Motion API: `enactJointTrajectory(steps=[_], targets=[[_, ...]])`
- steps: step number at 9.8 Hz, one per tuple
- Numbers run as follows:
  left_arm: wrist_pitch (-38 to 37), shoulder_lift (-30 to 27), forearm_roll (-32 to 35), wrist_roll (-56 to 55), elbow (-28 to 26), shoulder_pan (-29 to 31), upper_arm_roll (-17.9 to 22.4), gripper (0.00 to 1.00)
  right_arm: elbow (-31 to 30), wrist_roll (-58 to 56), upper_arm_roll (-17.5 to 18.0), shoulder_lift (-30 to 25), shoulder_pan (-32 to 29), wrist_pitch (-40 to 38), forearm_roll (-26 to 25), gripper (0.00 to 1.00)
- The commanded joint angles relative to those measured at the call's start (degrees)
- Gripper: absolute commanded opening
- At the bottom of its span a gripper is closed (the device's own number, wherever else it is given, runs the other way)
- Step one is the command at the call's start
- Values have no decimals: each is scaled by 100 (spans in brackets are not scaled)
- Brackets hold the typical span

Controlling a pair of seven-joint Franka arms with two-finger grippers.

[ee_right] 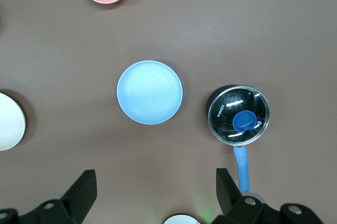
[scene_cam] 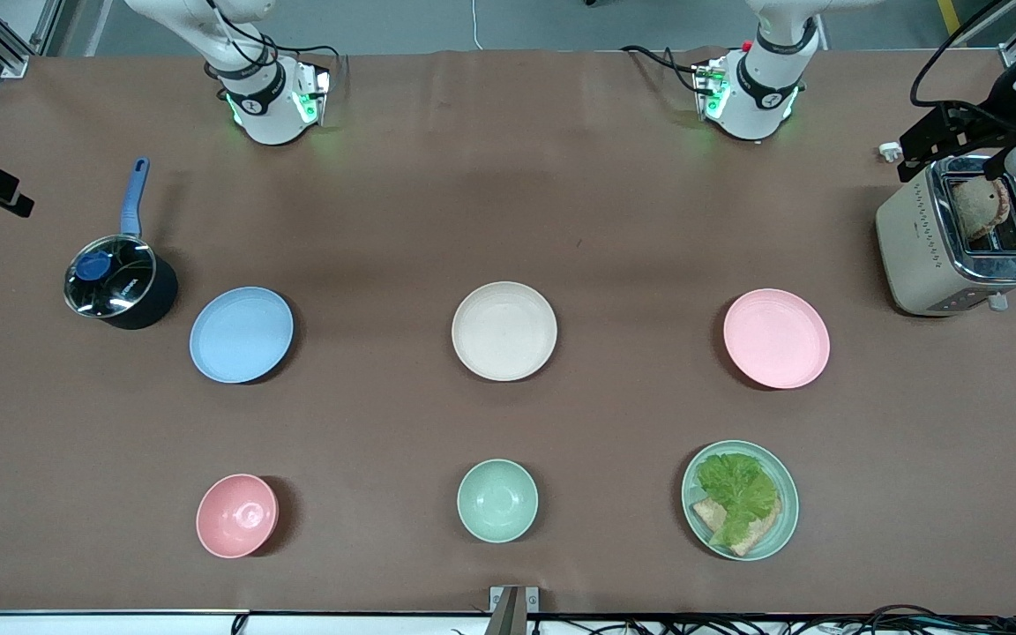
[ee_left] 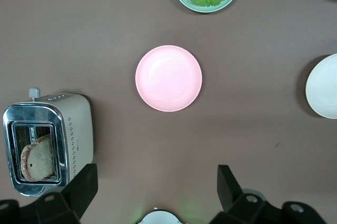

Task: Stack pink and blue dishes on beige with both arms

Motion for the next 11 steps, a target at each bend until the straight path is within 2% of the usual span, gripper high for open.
enactJointTrajectory(steps=[1,3,5,7,9,11], targets=[[-138,142,-39,53,39,41,-21,100,67,-73,33,25,-69,-71,39,100],[-138,491,5,132,197,77,137,100,67,-73,33,25,-69,-71,39,100],[88,1009,-248,490,180,94,478,100,67,-187,24,60,-87,-36,48,100],[379,1667,-861,1445,154,688,577,100,-63,-904,24,498,-174,43,153,100],[748,2484,-1548,2186,136,1287,577,100,-912,-1529,15,570,-358,979,416,100],[1021,3101,-1770,2818,119,1439,577,100,-1792,-2207,-54,640,-368,2025,435,100]])
